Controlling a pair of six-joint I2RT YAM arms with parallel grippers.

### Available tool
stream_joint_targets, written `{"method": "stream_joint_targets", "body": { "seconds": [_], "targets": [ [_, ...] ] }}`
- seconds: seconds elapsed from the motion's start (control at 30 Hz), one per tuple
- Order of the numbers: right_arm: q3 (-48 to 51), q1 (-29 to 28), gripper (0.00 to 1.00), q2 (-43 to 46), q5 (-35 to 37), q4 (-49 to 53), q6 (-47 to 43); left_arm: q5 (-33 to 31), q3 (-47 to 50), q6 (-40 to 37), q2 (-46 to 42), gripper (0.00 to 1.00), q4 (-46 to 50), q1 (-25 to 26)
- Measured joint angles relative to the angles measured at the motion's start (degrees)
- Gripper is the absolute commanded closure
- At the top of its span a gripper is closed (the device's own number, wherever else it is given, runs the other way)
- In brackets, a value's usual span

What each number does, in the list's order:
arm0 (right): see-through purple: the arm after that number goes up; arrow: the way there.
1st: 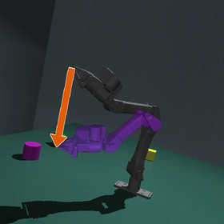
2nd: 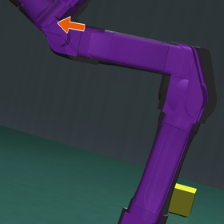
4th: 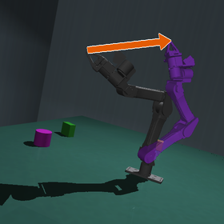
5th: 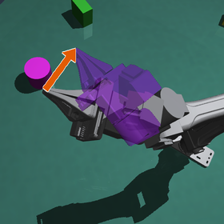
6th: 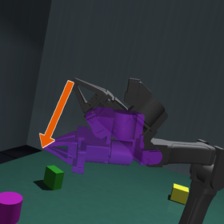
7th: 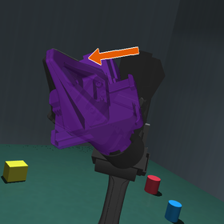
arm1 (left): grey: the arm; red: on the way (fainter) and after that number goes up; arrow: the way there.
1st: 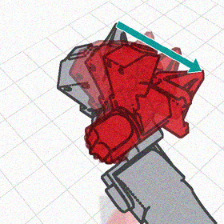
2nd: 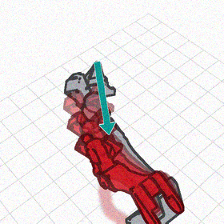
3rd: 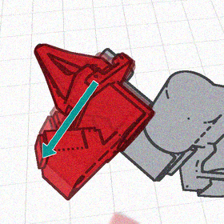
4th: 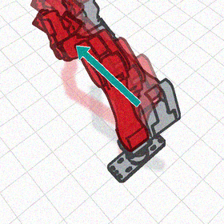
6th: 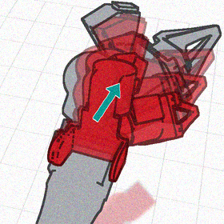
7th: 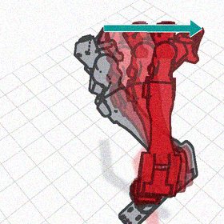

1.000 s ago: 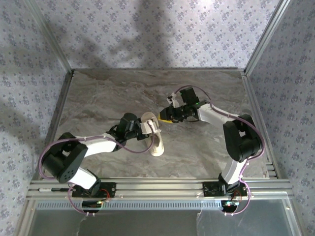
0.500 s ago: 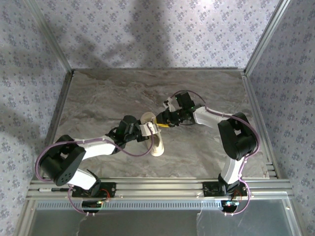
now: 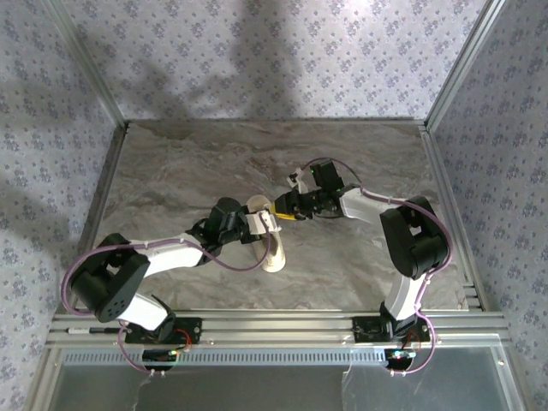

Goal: Tie the shoes

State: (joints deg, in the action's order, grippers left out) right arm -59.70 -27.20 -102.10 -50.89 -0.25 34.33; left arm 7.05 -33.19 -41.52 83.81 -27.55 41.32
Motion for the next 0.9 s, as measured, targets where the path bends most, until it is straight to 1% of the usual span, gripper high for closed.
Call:
{"method": "stream_joint_targets", "body": {
  "seconds": [0.47, 0.57, 0.67, 0.73, 0.83, 0.9],
  "targets": [
    [0.22, -2.12, 0.67, -0.13, -0.68, -2.16, 2.38, -0.07, 0.00, 0.20, 0.00, 1.00, 0.09, 0.00],
    [0.22, -2.36, 0.72, -0.13, -0.66, -2.19, 2.60, -0.26, 0.00, 0.20, 0.00, 1.00, 0.13, 0.00],
    [0.22, -2.36, 0.82, -0.22, -0.57, -2.12, 2.84, -0.46, 0.00, 0.22, 0.00, 1.00, 0.09, 0.00],
    [0.31, -2.32, 0.84, -0.24, -0.28, -1.88, 3.21, -0.52, 0.00, 0.26, 0.00, 1.00, -0.04, 0.00],
    [0.31, -2.29, 0.91, -0.22, 0.13, -1.53, 3.39, -0.70, 0.00, 0.61, -0.02, 1.00, -0.09, 0.00],
    [0.33, -2.29, 0.98, -0.22, 0.37, -1.29, 3.43, -0.83, 0.00, 0.66, -0.02, 1.00, -0.11, 0.00]
  ]
}}
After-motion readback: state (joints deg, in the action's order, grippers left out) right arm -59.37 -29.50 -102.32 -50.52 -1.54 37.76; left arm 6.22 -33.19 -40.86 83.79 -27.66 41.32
